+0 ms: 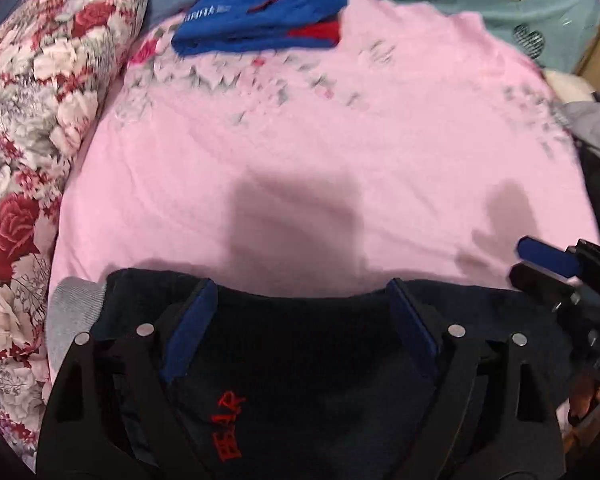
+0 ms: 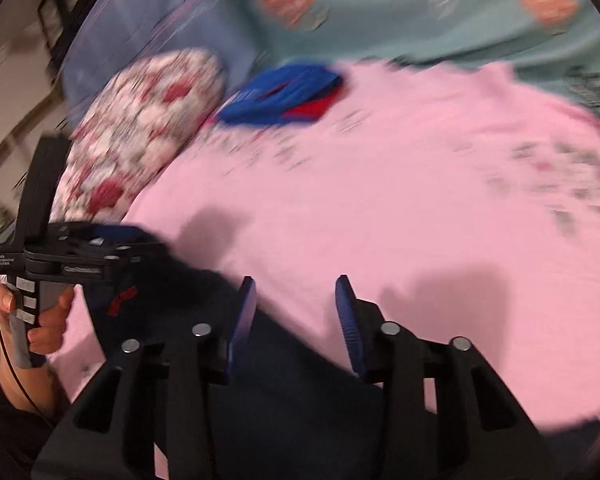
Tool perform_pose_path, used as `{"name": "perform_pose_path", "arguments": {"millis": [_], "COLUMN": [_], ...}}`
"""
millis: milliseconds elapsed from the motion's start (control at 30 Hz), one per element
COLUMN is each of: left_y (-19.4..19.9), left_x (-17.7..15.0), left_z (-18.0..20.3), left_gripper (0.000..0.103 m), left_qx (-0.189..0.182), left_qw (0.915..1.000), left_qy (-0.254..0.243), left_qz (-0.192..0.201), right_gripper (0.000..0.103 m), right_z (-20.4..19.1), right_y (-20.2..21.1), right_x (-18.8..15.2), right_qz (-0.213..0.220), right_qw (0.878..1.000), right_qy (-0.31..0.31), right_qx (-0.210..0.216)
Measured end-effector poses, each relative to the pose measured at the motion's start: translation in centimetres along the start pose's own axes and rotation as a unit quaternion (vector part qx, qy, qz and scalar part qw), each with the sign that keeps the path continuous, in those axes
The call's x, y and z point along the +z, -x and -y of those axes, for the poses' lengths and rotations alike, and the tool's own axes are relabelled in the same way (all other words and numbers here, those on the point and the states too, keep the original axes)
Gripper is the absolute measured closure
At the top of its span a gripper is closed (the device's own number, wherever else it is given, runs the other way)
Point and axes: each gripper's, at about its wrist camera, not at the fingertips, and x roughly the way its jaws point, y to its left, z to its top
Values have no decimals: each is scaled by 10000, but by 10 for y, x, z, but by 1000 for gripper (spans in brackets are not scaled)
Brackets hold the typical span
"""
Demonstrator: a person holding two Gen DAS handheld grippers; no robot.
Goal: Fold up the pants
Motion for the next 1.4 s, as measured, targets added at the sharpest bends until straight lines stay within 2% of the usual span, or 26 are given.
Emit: {"name": "perform_pose_path", "arguments": {"millis": [67, 167, 233, 300, 533, 633, 700, 800, 900, 1033, 1167, 1233, 1300, 1400], "left_y": [-12, -15, -16, -18, -18, -16, -14, -12, -2, 18, 6, -10, -14, -10], "left_x": [-5, -15, -20, -28, -39, -41, -42, -43, -42, -32, -24, -30, -37, -44], "left_z": [-7, -11, -10, -10, -15, -15, -15, -16, -21, -24, -8, -3, -10, -17], "left_gripper": [16, 15, 14, 14, 13, 13, 13, 13, 13, 14, 14, 14, 14, 13], "left_qx": [37, 24, 44, 61, -54, -29, -13, -26, -170, -250, -263, -143, -282, -387], "left_qw": [9998, 9999, 9999, 9997, 10000, 10000, 9999, 9999, 9999, 9990, 9994, 9997, 9996, 9992], "left_qy": [109, 27, -90, -161, -62, -81, -95, -117, -13, 88, -85, -174, -74, -43], "left_qz": [-172, -136, -121, -152, -26, 21, 41, 36, -2, 346, 208, -4, 47, 99], "right_gripper": [75, 79, 79, 79, 77, 77, 77, 77, 77, 77, 77, 77, 77, 68], "right_z": [-12, -24, -34, -35, -32, -28, -31, -36, -44, -43, -44, -43, -39, -37], "right_y": [-21, -39, -33, -28, -29, -23, -26, -47, -70, -53, -47, -45, -43, -34], "right_x": [-1, -19, -37, -43, -35, -15, -2, 8, -3, -21, -32, -35, -37, -37], "right_qz": [-254, -699, -704, -722, -954, -710, -480, -425, -802, -712, -616, -600, -604, -611], "right_qw": [9995, 9965, 9943, 9938, 9901, 9929, 9950, 9960, 9929, 9933, 9937, 9939, 9945, 9942], "right_qy": [62, 402, 795, 839, 945, 745, 735, 678, 836, 811, 886, 882, 810, 846], "right_qx": [193, 208, 114, 128, 415, 600, 475, 390, 282, 423, 291, 283, 281, 257]}}
